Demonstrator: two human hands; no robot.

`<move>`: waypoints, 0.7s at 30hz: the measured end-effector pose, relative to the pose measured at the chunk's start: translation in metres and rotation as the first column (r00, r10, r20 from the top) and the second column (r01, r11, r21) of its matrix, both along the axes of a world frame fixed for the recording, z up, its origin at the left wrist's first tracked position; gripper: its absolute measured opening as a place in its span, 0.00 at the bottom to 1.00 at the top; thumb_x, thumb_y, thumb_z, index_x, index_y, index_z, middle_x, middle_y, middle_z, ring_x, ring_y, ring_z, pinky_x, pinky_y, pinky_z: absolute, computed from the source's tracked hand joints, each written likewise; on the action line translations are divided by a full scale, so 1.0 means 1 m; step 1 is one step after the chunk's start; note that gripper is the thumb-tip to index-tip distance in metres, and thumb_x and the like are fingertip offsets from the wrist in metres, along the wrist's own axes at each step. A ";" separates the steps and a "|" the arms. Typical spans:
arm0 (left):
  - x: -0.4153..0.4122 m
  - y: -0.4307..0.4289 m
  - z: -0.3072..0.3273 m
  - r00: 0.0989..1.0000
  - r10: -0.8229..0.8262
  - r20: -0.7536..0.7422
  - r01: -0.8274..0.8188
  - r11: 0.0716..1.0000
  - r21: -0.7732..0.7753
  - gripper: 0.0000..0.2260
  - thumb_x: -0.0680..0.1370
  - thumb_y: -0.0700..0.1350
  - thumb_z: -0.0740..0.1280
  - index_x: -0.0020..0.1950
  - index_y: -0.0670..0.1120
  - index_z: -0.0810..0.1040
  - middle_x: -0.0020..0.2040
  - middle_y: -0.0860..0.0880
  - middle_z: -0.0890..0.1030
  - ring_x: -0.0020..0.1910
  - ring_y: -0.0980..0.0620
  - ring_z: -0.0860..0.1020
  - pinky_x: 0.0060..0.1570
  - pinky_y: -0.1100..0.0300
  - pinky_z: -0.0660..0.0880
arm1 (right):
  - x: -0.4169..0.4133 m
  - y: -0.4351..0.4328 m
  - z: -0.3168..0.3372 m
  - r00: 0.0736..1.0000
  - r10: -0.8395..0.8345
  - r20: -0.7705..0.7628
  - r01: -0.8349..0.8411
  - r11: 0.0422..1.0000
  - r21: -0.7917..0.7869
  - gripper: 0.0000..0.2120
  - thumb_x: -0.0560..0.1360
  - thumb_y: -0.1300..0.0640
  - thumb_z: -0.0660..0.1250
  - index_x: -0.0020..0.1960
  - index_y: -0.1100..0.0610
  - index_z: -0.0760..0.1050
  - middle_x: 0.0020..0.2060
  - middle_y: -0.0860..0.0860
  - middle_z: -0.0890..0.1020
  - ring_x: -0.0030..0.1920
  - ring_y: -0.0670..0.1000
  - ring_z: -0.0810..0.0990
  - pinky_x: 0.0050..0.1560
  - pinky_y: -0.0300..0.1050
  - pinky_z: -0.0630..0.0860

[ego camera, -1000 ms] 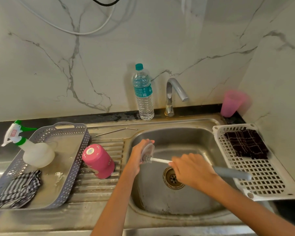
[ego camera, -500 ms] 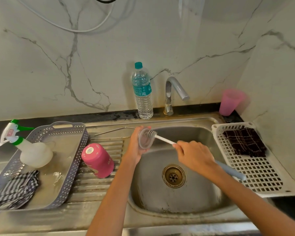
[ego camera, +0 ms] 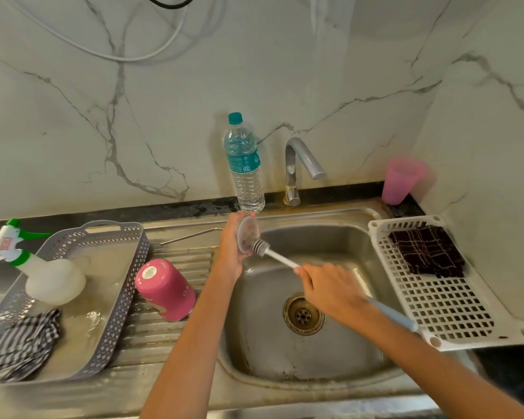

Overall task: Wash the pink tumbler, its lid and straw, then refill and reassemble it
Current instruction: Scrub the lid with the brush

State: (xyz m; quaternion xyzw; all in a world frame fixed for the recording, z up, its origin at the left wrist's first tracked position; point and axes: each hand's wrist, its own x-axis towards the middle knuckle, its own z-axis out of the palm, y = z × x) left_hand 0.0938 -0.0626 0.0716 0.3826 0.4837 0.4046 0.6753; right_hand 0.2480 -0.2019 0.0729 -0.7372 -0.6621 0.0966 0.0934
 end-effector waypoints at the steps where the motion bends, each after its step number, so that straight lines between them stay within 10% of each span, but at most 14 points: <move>1: 0.000 0.000 -0.003 0.999 0.024 0.023 -0.024 1.000 -0.017 0.16 0.78 0.55 0.62 0.55 0.46 0.81 0.47 0.46 0.77 0.43 0.51 0.75 0.34 0.60 0.75 | -0.005 -0.005 0.002 0.999 0.041 0.001 -0.041 0.999 0.014 0.20 0.82 0.44 0.46 0.51 0.52 0.74 0.38 0.53 0.81 0.39 0.58 0.80 0.39 0.50 0.76; 16: -0.002 0.002 -0.015 0.947 -0.151 -0.284 0.192 0.974 0.120 0.20 0.75 0.58 0.67 0.58 0.45 0.81 0.50 0.44 0.80 0.49 0.47 0.77 0.45 0.56 0.74 | 0.013 0.013 0.019 0.953 0.117 0.281 -0.137 0.989 0.054 0.20 0.83 0.46 0.46 0.54 0.54 0.74 0.41 0.52 0.82 0.40 0.56 0.82 0.34 0.47 0.70; 21: -0.005 0.013 -0.008 0.917 -0.156 -0.366 0.203 0.975 0.092 0.38 0.56 0.69 0.72 0.58 0.47 0.81 0.57 0.42 0.80 0.55 0.45 0.78 0.45 0.56 0.73 | 0.018 0.021 0.013 0.949 0.150 0.279 -0.161 0.987 0.016 0.20 0.83 0.46 0.47 0.54 0.54 0.75 0.41 0.52 0.82 0.40 0.56 0.82 0.36 0.48 0.73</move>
